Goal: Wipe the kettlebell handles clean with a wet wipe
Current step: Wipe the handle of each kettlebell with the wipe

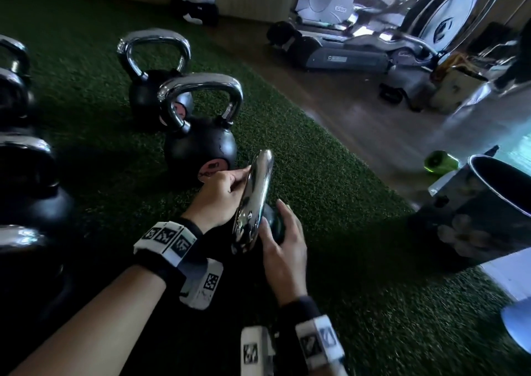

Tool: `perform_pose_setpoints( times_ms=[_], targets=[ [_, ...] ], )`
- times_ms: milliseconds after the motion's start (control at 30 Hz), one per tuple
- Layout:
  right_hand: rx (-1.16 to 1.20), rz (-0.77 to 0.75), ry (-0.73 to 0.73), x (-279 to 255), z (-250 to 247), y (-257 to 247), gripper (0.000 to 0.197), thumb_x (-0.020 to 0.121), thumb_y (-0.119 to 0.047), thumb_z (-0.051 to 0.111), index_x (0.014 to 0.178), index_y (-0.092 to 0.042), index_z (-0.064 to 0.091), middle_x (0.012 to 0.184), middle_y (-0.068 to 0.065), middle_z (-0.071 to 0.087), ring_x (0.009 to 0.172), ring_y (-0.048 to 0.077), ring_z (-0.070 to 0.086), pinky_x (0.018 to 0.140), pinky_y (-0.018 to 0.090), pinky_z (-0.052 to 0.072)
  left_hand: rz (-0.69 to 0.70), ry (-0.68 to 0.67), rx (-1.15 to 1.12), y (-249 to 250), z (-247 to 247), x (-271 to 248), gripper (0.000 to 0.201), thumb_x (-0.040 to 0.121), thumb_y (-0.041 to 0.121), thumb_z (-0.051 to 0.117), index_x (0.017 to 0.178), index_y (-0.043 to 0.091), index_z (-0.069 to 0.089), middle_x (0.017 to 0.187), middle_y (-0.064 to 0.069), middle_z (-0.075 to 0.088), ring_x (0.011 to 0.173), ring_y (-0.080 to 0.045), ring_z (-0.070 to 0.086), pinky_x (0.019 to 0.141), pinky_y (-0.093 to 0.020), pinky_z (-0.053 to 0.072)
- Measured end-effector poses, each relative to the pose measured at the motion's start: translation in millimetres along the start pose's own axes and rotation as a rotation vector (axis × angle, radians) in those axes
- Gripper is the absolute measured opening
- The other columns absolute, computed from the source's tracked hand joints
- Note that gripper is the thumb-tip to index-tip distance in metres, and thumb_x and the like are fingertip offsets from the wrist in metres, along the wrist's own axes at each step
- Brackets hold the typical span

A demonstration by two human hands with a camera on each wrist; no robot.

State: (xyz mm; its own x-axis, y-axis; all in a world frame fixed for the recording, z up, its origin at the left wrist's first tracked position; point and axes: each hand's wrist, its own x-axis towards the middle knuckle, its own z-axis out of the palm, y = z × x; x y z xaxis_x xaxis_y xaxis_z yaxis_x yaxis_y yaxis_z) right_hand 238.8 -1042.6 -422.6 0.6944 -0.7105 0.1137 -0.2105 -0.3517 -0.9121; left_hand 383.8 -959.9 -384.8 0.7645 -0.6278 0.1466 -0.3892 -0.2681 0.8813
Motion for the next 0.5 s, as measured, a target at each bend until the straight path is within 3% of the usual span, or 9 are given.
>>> perform_pose_setpoints(
  times_ms=[67, 100, 167, 233, 267, 333, 400, 467, 500],
  targets=[
    [0.024, 0.099, -0.12, 18.3, 9.6, 1.1, 0.089, 0.073, -0.069, 0.055, 0.15, -0.024, 0.05, 0.155, 0.0, 0.048, 0.145, 0.013, 0.041, 0.123, 0.036, 0.032, -0.011, -0.012, 0.01, -0.3, -2.3, 2.3, 0.015, 0.097, 0.008, 0.067, 0.107, 0.008, 0.077, 0.105, 0.018, 0.072, 0.097, 0.004, 0.067, 0.084, -0.017, 0.051],
    [0.023, 0.114, -0.108, 20.9, 15.4, 1.7, 0.092, 0.071, -0.07, 0.051, 0.15, -0.024, 0.051, 0.154, 0.0, 0.049, 0.144, 0.014, 0.043, 0.122, 0.036, 0.033, -0.012, -0.03, 0.016, 1.4, -3.9, 5.2, 0.015, 0.097, 0.007, 0.067, 0.094, 0.015, 0.078, 0.091, 0.024, 0.072, 0.08, 0.009, 0.067, 0.075, -0.014, 0.051],
    [0.008, 0.091, -0.033, 19.4, 23.5, 5.9, 0.085, 0.073, -0.066, 0.049, 0.147, -0.025, 0.054, 0.149, -0.002, 0.053, 0.14, 0.013, 0.047, 0.119, 0.035, 0.036, 0.003, -0.037, 0.03, 6.8, -6.9, 14.1, 0.024, 0.096, 0.008, 0.067, 0.081, 0.024, 0.076, 0.08, 0.015, 0.076, 0.072, 0.006, 0.065, 0.074, -0.022, 0.054],
    [0.006, 0.069, 0.009, 15.7, 26.0, 9.0, 0.085, 0.073, -0.068, 0.045, 0.145, -0.026, 0.056, 0.146, -0.005, 0.055, 0.137, 0.011, 0.049, 0.118, 0.033, 0.038, 0.017, 0.0, -0.056, 12.3, -9.1, 21.3, 0.019, 0.096, 0.012, 0.066, 0.106, 0.021, 0.079, 0.101, 0.003, 0.08, 0.095, -0.011, 0.074, 0.093, -0.037, 0.058],
    [0.011, 0.064, 0.015, 15.2, 26.3, 10.0, 0.086, 0.071, -0.07, 0.042, 0.144, -0.027, 0.056, 0.145, -0.006, 0.055, 0.136, 0.009, 0.049, 0.117, 0.031, 0.038, 0.033, 0.024, -0.095, 15.1, -11.2, 23.1, 0.027, 0.094, 0.017, 0.066, 0.119, 0.018, 0.076, 0.115, 0.0, 0.078, 0.11, -0.016, 0.072, 0.103, -0.041, 0.054],
    [0.034, 0.056, 0.022, 15.9, 26.7, 12.0, 0.086, 0.07, -0.071, 0.041, 0.143, -0.027, 0.058, 0.143, -0.008, 0.056, 0.134, 0.007, 0.05, 0.115, 0.027, 0.038, 0.069, 0.048, -0.135, 16.3, -13.7, 22.7, 0.046, 0.088, 0.035, 0.064, 0.131, 0.018, 0.069, 0.132, 0.003, 0.07, 0.127, -0.009, 0.063, 0.113, -0.038, 0.047],
    [0.042, 0.047, 0.03, 16.0, 27.5, 11.1, 0.085, 0.071, -0.07, 0.041, 0.142, -0.027, 0.058, 0.142, -0.008, 0.057, 0.133, 0.006, 0.05, 0.114, 0.024, 0.037, 0.023, 0.029, -0.122, 12.2, -11.8, 25.4, 0.042, 0.089, 0.036, 0.063, 0.129, 0.027, 0.071, 0.126, 0.009, 0.073, 0.122, -0.01, 0.066, 0.111, -0.042, 0.049],
    [0.036, 0.042, 0.039, 15.4, 27.8, 11.7, 0.085, 0.071, -0.07, 0.041, 0.142, -0.027, 0.058, 0.141, -0.009, 0.057, 0.131, 0.005, 0.05, 0.112, 0.022, 0.037, -0.046, -0.023, -0.157, 9.6, -13.6, 27.9, 0.031, 0.096, 0.016, 0.06, 0.121, 0.026, 0.075, 0.108, 0.01, 0.077, 0.103, -0.014, 0.072, 0.101, -0.043, 0.055],
    [0.035, 0.043, 0.043, 14.9, 27.6, 11.6, 0.085, 0.071, -0.07, 0.041, 0.142, -0.027, 0.059, 0.14, -0.01, 0.057, 0.13, 0.005, 0.05, 0.112, 0.022, 0.037, -0.06, -0.047, -0.201, 11.2, -14.3, 27.6, 0.031, 0.099, 0.007, 0.057, 0.119, 0.022, 0.076, 0.102, 0.007, 0.077, 0.097, -0.015, 0.07, 0.095, -0.037, 0.055]
  ],
)
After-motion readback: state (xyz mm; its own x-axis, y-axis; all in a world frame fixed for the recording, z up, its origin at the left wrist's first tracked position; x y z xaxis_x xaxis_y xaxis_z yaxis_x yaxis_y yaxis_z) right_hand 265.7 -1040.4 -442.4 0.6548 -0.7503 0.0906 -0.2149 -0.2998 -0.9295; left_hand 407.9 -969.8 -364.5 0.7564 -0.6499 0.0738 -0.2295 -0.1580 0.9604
